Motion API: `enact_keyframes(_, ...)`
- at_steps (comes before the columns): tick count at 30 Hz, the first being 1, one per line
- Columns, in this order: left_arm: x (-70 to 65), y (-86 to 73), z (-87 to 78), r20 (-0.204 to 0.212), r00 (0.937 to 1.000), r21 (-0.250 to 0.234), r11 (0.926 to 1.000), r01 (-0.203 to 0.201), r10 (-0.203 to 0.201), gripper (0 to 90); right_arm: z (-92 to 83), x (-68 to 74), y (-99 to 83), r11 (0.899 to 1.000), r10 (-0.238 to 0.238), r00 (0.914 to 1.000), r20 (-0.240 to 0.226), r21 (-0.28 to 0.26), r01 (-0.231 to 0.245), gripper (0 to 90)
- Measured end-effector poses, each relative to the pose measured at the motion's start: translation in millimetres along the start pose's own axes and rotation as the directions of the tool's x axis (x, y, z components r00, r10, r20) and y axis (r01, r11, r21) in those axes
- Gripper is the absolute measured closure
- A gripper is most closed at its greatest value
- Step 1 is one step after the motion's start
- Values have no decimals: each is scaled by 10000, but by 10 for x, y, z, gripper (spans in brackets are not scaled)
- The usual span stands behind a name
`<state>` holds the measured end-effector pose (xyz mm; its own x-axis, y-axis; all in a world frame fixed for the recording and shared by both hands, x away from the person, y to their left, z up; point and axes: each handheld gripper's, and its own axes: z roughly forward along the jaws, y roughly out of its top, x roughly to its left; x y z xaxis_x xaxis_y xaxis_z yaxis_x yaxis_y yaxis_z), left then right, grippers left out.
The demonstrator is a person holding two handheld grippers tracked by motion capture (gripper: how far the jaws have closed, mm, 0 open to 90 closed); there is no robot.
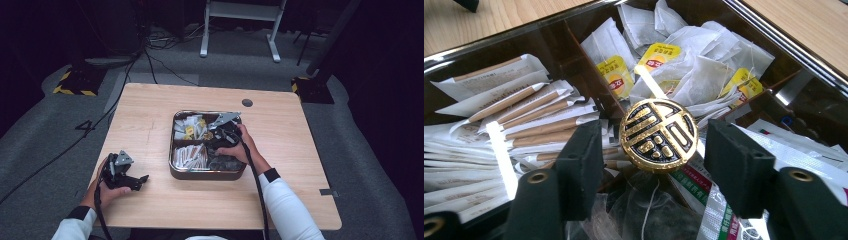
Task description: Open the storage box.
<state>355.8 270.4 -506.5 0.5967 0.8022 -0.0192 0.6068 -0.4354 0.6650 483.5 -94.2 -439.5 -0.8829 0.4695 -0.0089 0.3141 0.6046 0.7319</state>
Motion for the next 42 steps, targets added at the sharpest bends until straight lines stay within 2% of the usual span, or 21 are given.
enact_keyframes(7, 1, 0, 0, -4, 10000, 1, 10000, -22, 22, 5, 9, 8, 4, 9999, 30, 10000, 72, -139, -29, 579)
enact_keyframes(9, 0, 0, 0, 1, 10000, -1, 10000, 0, 0, 5, 4, 11, -7, 9997, -2, 9998, 202, -259, 7, 587)
enact_keyframes(19, 1, 1, -1, -3, 10000, 5, 10000, -21, 21, 5, -83, 15, 24, 9991, 41, 9996, 278, -427, -29, 589)
enact_keyframes(29, 0, -2, -5, 28, 10000, 39, 10000, -11, 11, 5, -365, 10, 94, 9929, 121, 9994, 315, -1187, -83, 589)
enact_keyframes(42, 1, -4, -7, 36, 10000, 41, 10000, -28, 28, 5, -570, 21, 137, 9884, -11, 9984, 557, -1513, 95, 589)
